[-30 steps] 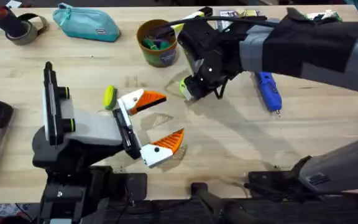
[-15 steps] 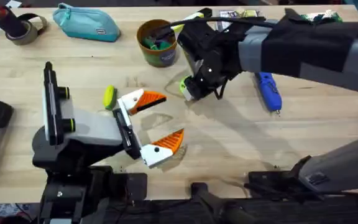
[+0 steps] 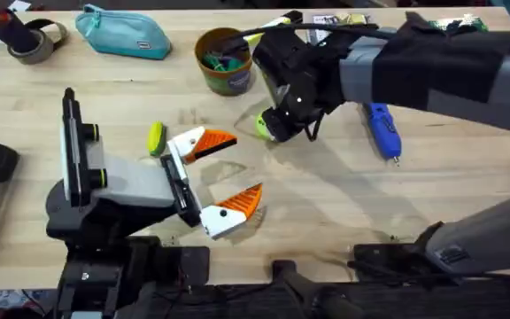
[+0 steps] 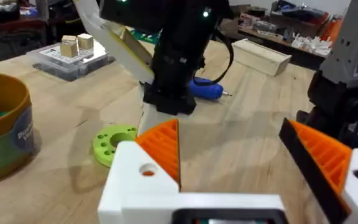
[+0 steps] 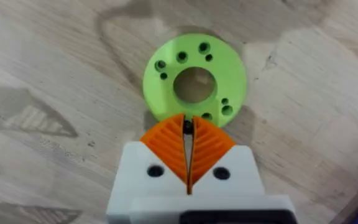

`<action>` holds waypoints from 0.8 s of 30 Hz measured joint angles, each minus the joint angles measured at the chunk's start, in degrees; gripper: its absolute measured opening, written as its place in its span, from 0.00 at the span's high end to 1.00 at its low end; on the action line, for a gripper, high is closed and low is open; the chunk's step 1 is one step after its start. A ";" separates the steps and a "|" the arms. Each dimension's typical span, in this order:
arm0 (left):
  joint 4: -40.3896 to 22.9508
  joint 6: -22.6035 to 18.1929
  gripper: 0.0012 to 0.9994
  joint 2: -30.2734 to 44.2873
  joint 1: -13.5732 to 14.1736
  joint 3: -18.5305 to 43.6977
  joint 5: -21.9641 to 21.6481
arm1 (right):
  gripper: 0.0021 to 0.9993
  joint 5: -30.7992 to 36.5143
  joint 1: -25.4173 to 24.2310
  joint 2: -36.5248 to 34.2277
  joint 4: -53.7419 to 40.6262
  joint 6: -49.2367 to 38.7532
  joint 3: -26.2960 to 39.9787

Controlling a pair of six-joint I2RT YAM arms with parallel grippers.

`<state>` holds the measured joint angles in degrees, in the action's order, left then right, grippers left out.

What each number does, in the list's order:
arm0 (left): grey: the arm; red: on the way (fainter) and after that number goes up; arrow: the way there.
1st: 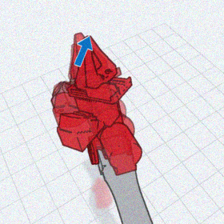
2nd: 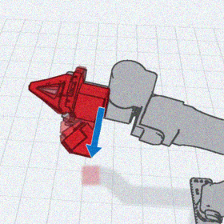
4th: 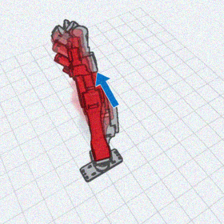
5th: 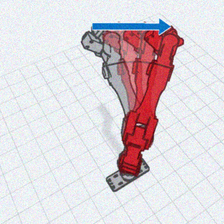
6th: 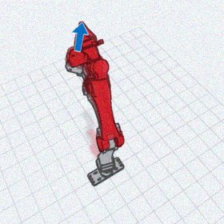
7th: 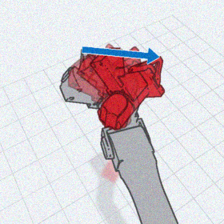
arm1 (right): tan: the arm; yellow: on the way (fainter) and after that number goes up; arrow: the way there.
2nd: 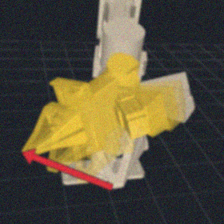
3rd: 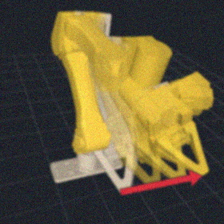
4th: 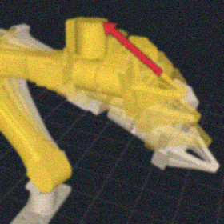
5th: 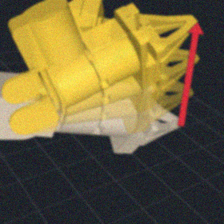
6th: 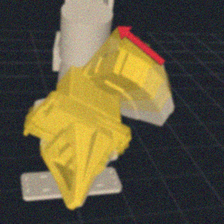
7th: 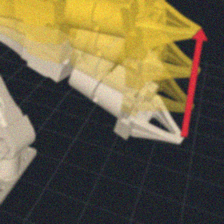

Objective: Pick up the gripper from the table and insert it into the empty holder that is missing its gripper. Then pick up a screw, insert it into the mounting hole, and use the screwdriver to tighten it. Finally, clean up the table by picking up the vegetable and placing it into the bucket.

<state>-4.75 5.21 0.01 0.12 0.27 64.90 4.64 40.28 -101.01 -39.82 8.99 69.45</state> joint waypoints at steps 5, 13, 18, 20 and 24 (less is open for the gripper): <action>0.00 0.00 0.01 -0.01 0.00 0.00 0.00 | 1.00 0.00 -0.01 0.00 0.01 0.00 0.00; 0.00 0.00 0.01 -0.01 0.00 0.00 0.00 | 1.00 0.28 -0.14 0.18 -6.16 -0.02 1.49; 0.00 0.00 0.01 -0.01 0.00 0.00 0.00 | 1.00 2.37 -0.24 3.17 -16.31 -0.02 9.41; 0.00 0.00 0.01 0.00 0.00 0.00 -0.01 | 1.00 2.91 -0.33 4.92 -20.52 -0.03 14.15; 0.00 0.00 0.01 0.00 0.00 0.00 -0.02 | 1.00 3.44 -0.33 7.90 -27.94 -0.03 24.31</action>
<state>-4.75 5.21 0.01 0.12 0.27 64.88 8.08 39.94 -93.11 -67.77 8.96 93.76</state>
